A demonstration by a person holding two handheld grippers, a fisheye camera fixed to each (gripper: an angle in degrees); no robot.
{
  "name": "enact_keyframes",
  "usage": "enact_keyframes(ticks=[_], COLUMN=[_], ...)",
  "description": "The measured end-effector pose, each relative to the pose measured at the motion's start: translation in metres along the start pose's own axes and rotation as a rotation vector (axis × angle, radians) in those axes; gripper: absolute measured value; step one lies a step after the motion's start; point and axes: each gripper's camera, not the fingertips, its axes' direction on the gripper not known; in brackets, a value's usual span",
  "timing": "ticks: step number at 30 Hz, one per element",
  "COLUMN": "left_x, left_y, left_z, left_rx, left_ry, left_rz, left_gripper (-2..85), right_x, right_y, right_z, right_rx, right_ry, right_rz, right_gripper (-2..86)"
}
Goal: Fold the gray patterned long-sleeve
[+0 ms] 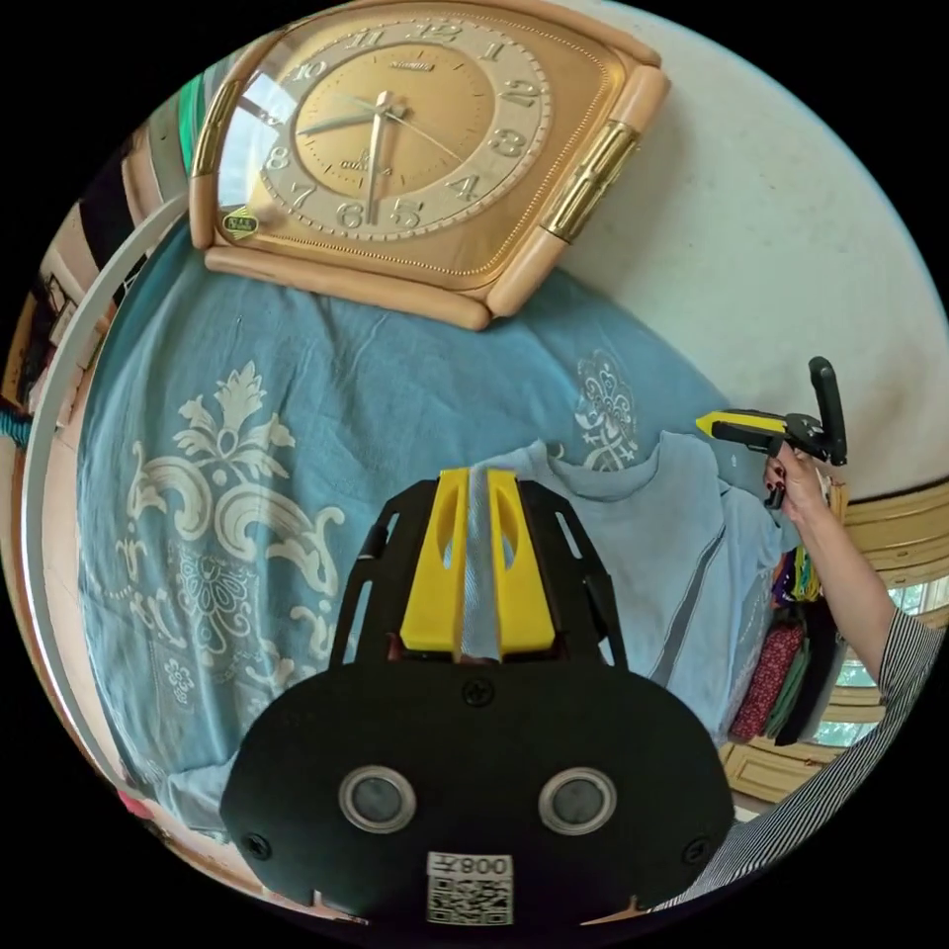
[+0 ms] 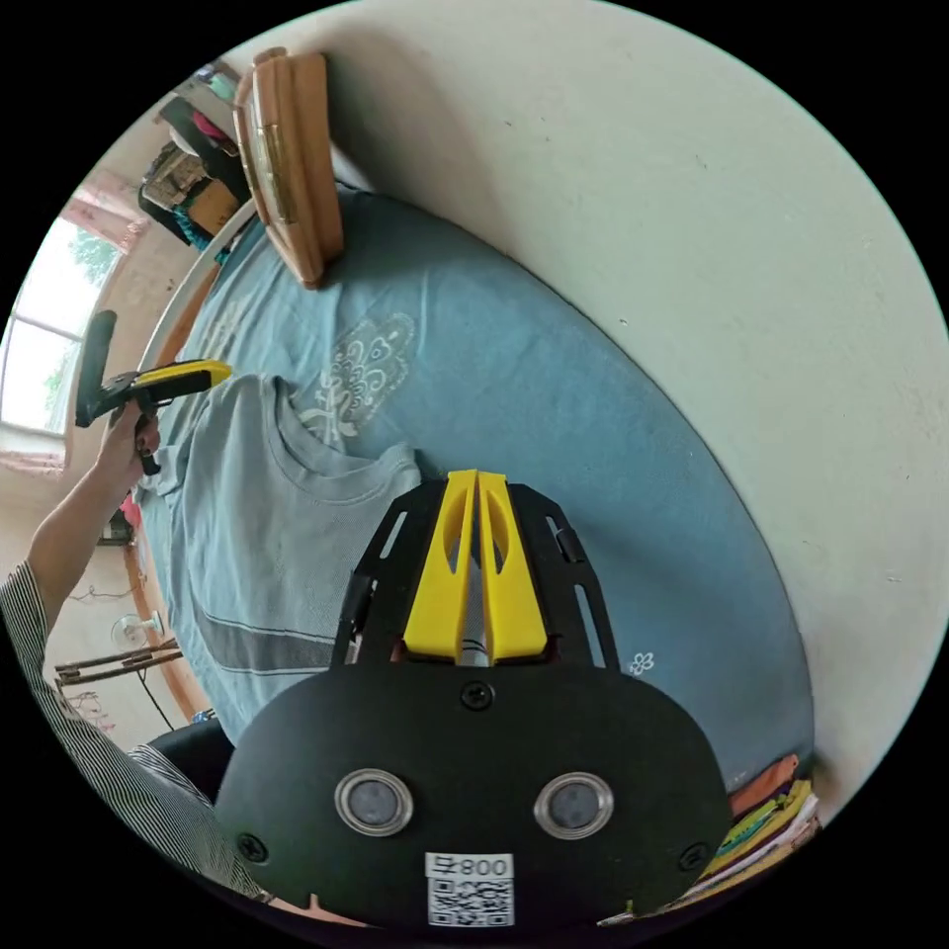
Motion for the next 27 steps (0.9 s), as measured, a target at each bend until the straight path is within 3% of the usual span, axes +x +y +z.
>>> enact_keyframes(ticks=[3,7,11,15,19,21,27], left_x=[-0.001,-0.001,-0.015,-0.029,-0.034,-0.034,-0.056], left_y=[0.004,0.022,0.031,0.032,0.029,0.029,0.044], left_z=[-0.015,-0.016,0.012,0.008,0.003,-0.007,-0.037], left_rx=[0.056,-0.022,-0.164,-0.116,-0.128,-0.095,-0.004], left_ry=[0.069,0.047,-0.078,-0.035,-0.056,-0.061,-0.099], left_rz=[0.029,0.098,0.059,0.008,0.009,0.023,-0.001], left_gripper=[4.8,3.5,1.4,0.7,0.8,1.2,6.6], right_x=[-0.004,-0.01,0.003,0.012,0.01,0.014,0.043], right_y=[0.009,0.048,0.067,0.066,0.055,0.058,0.073], right_z=[-0.017,-0.03,0.005,0.006,-0.006,-0.024,-0.038], right_rx=[0.067,0.101,-0.052,0.002,-0.045,0.021,-0.012], right_ry=[-0.041,0.051,0.139,0.078,0.118,0.159,0.188], right_rz=[-0.011,0.006,0.072,0.099,0.057,0.073,0.101], right_gripper=[-0.4,-0.4,-0.4,-0.4,-0.1,0.2,4.5])
